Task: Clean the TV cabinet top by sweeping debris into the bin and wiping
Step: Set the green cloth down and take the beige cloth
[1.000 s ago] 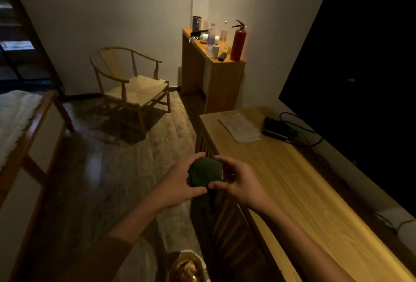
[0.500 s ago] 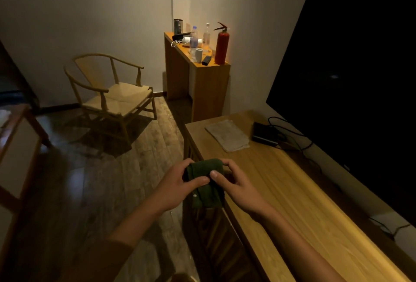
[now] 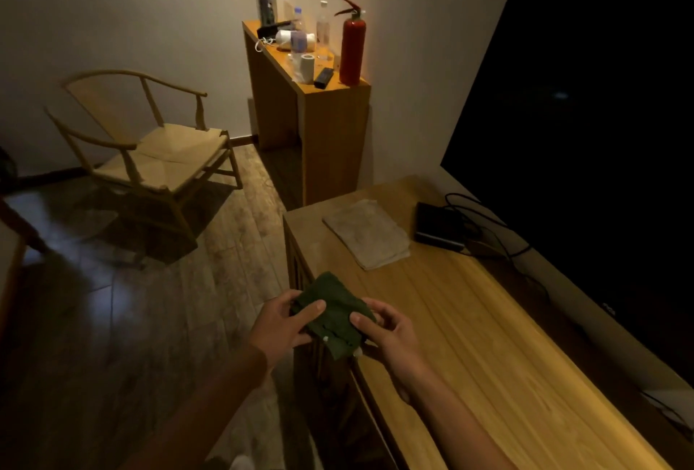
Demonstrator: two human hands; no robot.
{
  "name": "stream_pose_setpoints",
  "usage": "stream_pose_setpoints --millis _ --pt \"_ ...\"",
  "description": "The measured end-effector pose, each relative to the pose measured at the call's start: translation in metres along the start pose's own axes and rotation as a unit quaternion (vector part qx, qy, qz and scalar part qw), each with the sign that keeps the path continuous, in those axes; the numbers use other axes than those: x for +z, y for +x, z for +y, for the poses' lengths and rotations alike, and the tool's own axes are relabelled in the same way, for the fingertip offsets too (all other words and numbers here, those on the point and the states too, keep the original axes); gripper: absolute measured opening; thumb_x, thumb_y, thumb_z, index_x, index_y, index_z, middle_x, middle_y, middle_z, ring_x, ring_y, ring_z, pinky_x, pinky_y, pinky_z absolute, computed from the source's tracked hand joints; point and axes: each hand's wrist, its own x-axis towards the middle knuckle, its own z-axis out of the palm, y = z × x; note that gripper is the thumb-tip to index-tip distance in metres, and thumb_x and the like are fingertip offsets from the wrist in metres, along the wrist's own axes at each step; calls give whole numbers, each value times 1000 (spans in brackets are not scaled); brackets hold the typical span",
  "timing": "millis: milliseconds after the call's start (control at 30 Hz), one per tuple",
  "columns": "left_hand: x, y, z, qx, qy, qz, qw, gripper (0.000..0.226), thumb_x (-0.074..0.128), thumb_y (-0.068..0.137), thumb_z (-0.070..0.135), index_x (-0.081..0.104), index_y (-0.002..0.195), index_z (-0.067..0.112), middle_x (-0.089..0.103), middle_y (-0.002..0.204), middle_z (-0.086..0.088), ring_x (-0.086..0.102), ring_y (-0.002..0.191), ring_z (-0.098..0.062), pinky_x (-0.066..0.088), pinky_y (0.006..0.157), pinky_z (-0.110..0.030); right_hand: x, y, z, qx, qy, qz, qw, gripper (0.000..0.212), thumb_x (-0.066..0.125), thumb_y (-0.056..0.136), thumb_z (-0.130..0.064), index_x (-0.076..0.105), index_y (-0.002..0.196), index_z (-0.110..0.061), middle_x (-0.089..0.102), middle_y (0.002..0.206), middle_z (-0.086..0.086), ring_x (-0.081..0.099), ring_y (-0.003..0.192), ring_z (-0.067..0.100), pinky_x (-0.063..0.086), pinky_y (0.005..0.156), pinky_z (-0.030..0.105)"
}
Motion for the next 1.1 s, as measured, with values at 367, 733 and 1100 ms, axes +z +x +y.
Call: stream_pose_setpoints --millis 367,733,1100 --pt "-46 235 10 -98 167 -78 978 13 73 88 10 71 101 13 76 100 -10 76 86 -16 60 69 -25 34 196 44 128 60 214 967 30 67 93 -9 60 120 -21 75 103 5 76 82 15 60 64 30" --pt "-59 362 20 -109 388 -145 904 30 75 86 21 71 110 3 74 100 -17 71 96 -30 56 92 -51 51 289 57 152 -32 278 948 34 60 99 -8 53 132 -15 65 123 10 69 100 27 62 82 48" --pt "-27 456 54 224 645 -324 655 30 70 86 29 65 115 22 56 115 0 56 98 -17 53 87 -37 -2 275 53 25 -479 238 845 32 66 92 -19 63 124 -15 58 118 4 59 101 19 38 77 19"
